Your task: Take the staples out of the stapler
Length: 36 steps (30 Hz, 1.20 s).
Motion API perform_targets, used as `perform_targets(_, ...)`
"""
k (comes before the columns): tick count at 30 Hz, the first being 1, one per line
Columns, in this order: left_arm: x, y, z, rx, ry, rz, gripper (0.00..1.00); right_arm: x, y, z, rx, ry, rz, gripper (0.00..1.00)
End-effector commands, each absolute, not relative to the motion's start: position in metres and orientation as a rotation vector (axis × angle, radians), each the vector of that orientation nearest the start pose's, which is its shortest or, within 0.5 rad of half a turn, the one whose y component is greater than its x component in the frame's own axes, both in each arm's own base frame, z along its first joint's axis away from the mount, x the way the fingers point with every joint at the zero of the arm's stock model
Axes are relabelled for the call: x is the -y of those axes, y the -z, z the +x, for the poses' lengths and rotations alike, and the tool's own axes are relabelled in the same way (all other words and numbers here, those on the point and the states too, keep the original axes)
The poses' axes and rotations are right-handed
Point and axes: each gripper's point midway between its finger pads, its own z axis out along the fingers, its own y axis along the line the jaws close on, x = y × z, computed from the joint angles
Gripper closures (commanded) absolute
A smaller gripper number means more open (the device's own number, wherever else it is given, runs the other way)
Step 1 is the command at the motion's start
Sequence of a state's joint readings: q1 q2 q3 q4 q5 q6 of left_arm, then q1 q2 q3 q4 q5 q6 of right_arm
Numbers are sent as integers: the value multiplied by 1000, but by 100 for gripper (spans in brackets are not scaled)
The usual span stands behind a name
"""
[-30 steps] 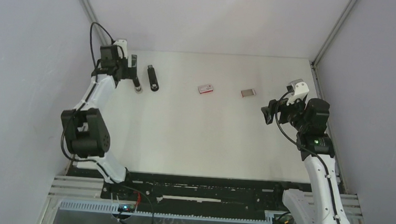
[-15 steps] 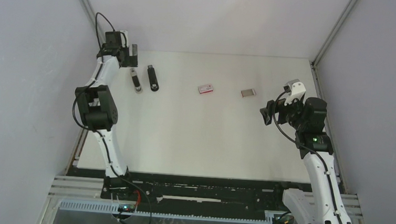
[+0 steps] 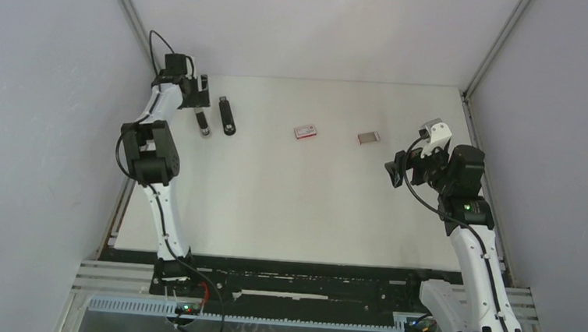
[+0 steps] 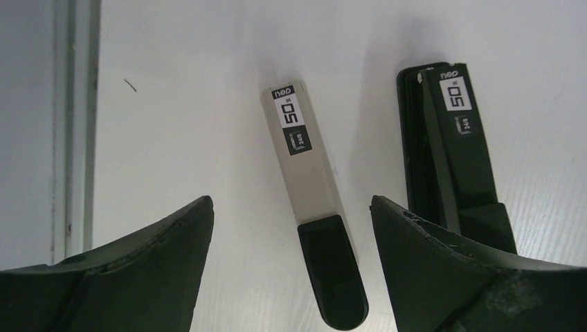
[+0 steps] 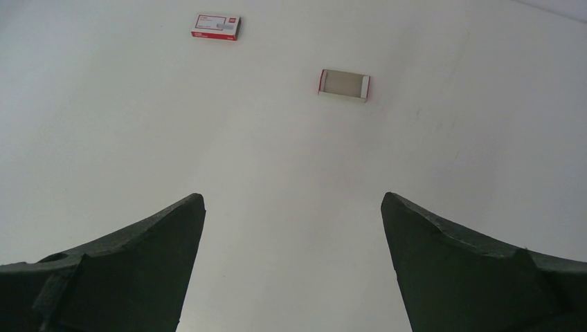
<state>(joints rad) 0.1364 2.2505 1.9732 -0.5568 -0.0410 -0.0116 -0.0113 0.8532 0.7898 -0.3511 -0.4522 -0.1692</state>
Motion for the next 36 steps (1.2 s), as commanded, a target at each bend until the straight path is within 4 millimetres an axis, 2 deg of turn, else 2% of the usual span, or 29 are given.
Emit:
perform_targets(1, -81, -114, 581, -2349, -54, -239, 13, -70, -231, 294, -1866, -329, -479, 0)
perform_targets(3, -79, -111, 582, -2352, -42, -252, 16, -71, -231, 294, -1864, -329, -485, 0)
perform_targets(10, -75, -96, 577, -2381, -11, -292, 33, -72, -231, 293, -1864, -332, -495, 0)
perform_targets(20, -70, -87, 565, -2411, 18, -305, 38, -80, -231, 293, -1865, -363, -488, 0)
perform_targets(28, -67, -77, 557, -2442, 28, -305, 38, -105, -255, 289, -1873, -482, -426, 0)
perform_targets(36, -66, -77, 541, -2462, 25, -289, 53, -138, -288, 274, -1918, -570, -404, 0)
